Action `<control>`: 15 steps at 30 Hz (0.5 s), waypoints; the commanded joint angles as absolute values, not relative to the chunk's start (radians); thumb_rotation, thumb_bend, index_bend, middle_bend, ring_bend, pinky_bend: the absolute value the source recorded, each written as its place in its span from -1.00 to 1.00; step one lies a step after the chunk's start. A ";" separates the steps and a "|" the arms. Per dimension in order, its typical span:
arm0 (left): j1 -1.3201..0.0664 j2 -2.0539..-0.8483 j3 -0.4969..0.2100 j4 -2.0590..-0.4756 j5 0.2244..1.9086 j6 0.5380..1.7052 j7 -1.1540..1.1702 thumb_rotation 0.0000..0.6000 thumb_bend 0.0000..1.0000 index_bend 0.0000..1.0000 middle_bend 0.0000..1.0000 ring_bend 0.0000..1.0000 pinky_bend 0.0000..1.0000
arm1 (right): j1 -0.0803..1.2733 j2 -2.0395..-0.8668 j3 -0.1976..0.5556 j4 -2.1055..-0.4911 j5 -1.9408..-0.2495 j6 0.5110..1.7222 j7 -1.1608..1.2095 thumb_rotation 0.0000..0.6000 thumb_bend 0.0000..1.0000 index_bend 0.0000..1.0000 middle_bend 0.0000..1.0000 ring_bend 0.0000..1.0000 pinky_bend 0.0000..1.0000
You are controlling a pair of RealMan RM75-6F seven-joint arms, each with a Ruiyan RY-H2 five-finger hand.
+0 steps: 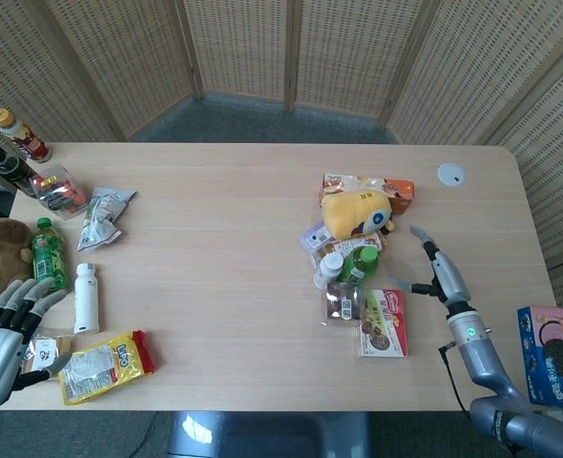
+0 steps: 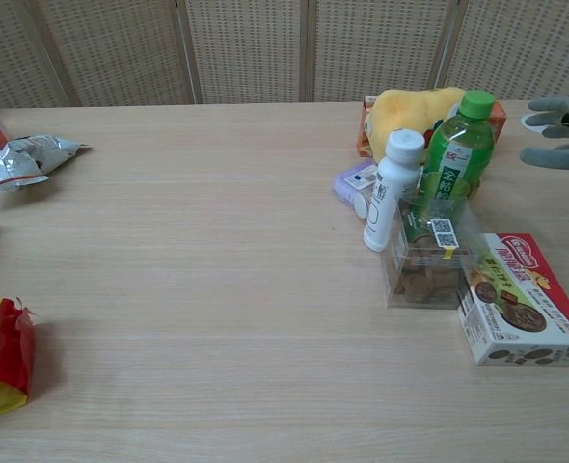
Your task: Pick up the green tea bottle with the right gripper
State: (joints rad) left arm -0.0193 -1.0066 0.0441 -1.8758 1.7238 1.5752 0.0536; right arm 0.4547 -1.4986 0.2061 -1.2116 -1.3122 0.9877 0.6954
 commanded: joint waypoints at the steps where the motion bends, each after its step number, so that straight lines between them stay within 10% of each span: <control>1: -0.020 -1.006 0.044 -1.875 1.722 1.574 0.054 1.00 -0.54 -0.67 -0.81 -1.00 -1.00 | 0.456 -1.512 0.203 -1.203 -1.312 0.989 0.691 0.41 -0.87 -1.00 -1.00 -1.00 -1.00; 15: -0.023 -1.006 0.043 -1.871 1.721 1.574 0.046 1.00 -0.54 -0.67 -0.81 -1.00 -1.00 | 0.480 -1.569 0.205 -1.173 -1.306 0.962 0.676 0.41 -0.87 -1.00 -1.00 -1.00 -1.00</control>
State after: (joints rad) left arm -0.0229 -1.0055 0.0431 -1.8714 1.7216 1.5736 0.0468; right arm 0.4780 -1.5676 0.2041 -1.1739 -1.3069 0.9640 0.6787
